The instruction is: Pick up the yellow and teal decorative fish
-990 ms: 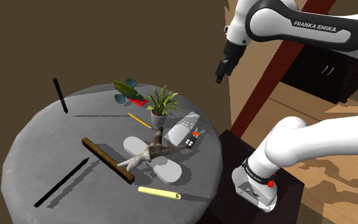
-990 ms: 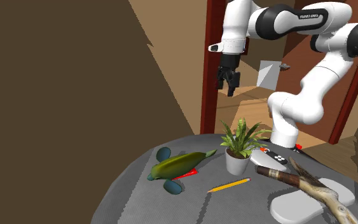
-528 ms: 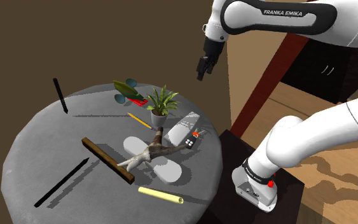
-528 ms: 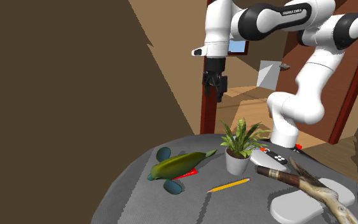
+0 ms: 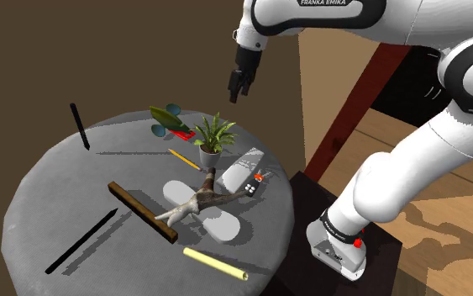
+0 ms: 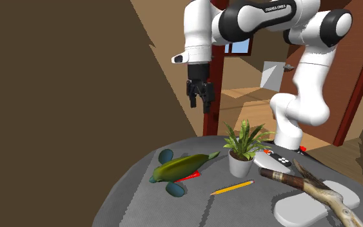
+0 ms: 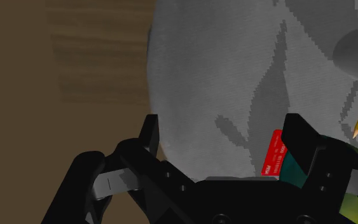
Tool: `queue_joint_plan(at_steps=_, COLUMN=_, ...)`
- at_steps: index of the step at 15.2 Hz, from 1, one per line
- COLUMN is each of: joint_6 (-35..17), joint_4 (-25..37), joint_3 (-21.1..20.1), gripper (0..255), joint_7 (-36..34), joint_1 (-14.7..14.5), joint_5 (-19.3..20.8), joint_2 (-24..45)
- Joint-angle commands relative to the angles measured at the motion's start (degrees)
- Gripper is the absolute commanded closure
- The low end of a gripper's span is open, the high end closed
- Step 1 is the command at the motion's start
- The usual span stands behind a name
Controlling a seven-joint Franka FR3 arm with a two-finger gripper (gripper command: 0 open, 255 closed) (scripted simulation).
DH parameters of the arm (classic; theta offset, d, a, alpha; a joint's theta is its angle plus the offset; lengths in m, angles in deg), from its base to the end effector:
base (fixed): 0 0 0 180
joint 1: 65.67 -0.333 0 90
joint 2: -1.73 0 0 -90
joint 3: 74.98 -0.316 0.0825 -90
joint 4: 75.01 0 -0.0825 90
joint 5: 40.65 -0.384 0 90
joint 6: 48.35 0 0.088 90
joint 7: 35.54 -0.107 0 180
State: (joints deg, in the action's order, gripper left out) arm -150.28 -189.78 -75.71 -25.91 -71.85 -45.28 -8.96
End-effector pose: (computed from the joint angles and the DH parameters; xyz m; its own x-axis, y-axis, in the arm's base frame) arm 0.4945 0.0673 0.5354 0.9631 0.2678 -0.0249 0.2651 -0.9608 -0.0813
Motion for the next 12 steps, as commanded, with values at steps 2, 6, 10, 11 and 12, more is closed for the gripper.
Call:
queue_joint_plan(at_steps=2, joint_6=0.19, joint_4=5.75, joint_3=-0.55, gripper=0, joint_7=1.58, joint_1=-1.05, joint_5=-2.24, joint_2=6.01)
queue_joint_plan(at_steps=6, joint_6=1.56, joint_4=14.79, joint_3=-1.53, gripper=0, joint_7=3.39, joint_1=-2.17, joint_5=-4.89, joint_2=14.27)
queue_joint_plan(at_steps=10, joint_6=3.99, joint_4=25.29, joint_3=-2.84, gripper=0, joint_7=4.73, joint_1=-3.13, joint_5=-7.13, joint_2=22.85)
queue_joint_plan(at_steps=11, joint_6=4.79, joint_4=28.22, joint_3=-3.21, gripper=0, joint_7=4.96, joint_1=-3.36, joint_5=-7.60, joint_2=25.10)
queue_joint_plan(at_steps=12, joint_6=5.66, joint_4=31.30, joint_3=-3.59, gripper=0, joint_7=5.16, joint_1=-3.60, joint_5=-8.04, joint_2=27.40)
